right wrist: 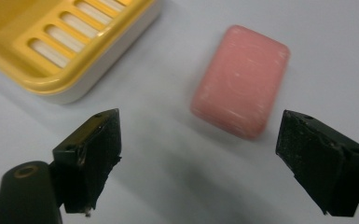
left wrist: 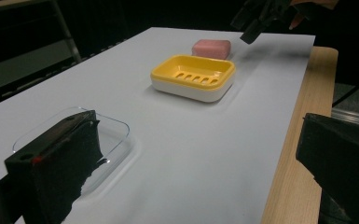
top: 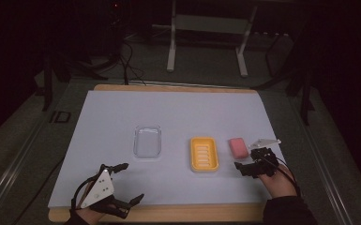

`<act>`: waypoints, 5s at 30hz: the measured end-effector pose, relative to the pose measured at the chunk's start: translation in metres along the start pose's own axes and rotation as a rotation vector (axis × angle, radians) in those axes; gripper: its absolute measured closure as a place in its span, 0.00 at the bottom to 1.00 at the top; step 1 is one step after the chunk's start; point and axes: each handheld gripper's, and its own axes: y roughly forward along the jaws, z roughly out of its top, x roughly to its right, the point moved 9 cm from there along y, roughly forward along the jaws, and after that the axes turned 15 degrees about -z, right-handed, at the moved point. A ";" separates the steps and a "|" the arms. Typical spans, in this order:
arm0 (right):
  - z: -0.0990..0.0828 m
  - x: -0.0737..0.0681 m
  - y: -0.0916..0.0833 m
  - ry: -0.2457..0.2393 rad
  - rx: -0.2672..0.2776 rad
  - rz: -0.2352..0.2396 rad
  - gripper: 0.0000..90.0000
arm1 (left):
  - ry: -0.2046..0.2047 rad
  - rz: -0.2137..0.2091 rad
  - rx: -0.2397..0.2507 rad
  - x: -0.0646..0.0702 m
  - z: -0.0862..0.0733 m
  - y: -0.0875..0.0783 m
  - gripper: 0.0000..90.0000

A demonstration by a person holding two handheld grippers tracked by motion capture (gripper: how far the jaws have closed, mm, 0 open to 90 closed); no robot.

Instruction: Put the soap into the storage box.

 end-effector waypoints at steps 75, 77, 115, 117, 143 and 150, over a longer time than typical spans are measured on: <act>0.017 0.019 0.021 0.179 -0.711 -0.101 0.18 | -0.004 0.005 -0.014 -0.001 -0.002 0.001 0.01; 0.023 0.020 0.025 0.179 -0.694 -0.097 0.18 | -0.004 0.005 -0.011 -0.001 -0.002 0.001 0.01; 0.034 0.012 0.081 0.168 -0.656 -0.143 0.41 | -0.001 0.002 -0.016 -0.001 -0.002 0.002 0.01; 0.034 0.012 0.080 0.202 -0.665 -0.154 0.42 | -0.001 0.002 -0.015 -0.001 -0.002 0.001 0.01; 0.055 0.001 0.037 0.304 -0.690 -0.176 0.42 | 0.000 0.006 -0.013 -0.001 -0.002 0.001 0.01; 0.067 -0.008 0.019 0.308 -0.674 -0.167 0.42 | 0.000 0.007 -0.014 -0.001 -0.002 0.001 0.01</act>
